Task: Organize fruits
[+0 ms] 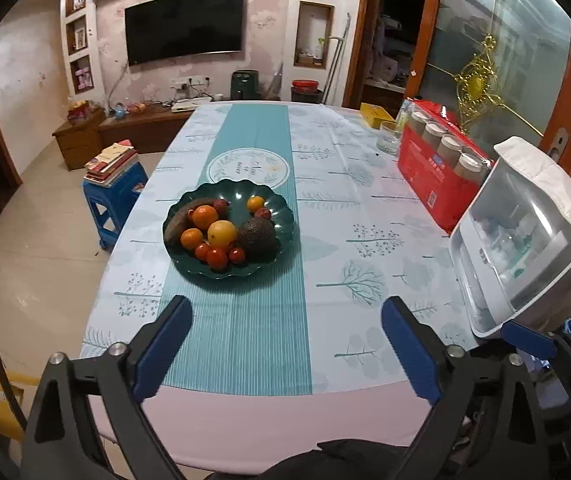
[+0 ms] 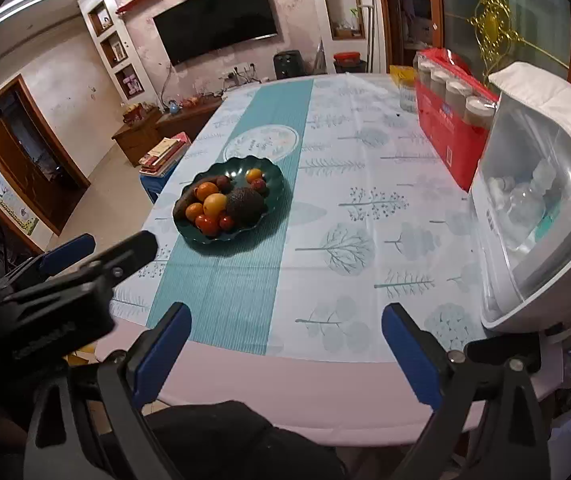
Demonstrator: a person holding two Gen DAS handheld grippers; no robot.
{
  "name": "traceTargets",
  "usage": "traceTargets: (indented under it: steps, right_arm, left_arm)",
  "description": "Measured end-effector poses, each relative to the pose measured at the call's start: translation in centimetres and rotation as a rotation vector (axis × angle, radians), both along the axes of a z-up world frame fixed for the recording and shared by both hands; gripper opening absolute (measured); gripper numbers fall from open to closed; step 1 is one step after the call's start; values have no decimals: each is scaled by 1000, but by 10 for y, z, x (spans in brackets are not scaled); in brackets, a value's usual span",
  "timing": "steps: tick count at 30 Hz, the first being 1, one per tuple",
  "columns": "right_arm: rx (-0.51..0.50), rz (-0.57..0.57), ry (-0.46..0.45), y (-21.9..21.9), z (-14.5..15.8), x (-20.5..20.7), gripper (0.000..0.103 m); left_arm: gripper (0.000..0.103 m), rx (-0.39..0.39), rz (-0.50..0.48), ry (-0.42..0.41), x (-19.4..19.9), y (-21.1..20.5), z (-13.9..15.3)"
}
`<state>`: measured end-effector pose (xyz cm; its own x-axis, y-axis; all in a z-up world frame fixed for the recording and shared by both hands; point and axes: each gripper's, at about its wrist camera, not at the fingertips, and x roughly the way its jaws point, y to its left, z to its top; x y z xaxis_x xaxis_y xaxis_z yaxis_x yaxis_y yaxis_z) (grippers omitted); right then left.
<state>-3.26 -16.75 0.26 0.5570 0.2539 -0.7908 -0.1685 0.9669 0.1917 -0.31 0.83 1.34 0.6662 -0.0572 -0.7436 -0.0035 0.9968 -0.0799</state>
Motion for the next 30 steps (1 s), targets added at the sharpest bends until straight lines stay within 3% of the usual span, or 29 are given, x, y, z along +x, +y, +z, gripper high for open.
traceTargets:
  steps: [4, 12, 30]
  right_arm:
    - [-6, -17, -7, -6, -5, -1, 103]
    - [-23, -23, -13, -9, -10, -1, 103]
    - [-30, -23, 49, -9, -21, -2, 103]
  left_arm:
    - [100, 21, 30, -28, -5, -5, -1]
    - [102, 35, 95, -21, -9, -3, -8]
    - [102, 45, 55, 29, -7, -12, -19]
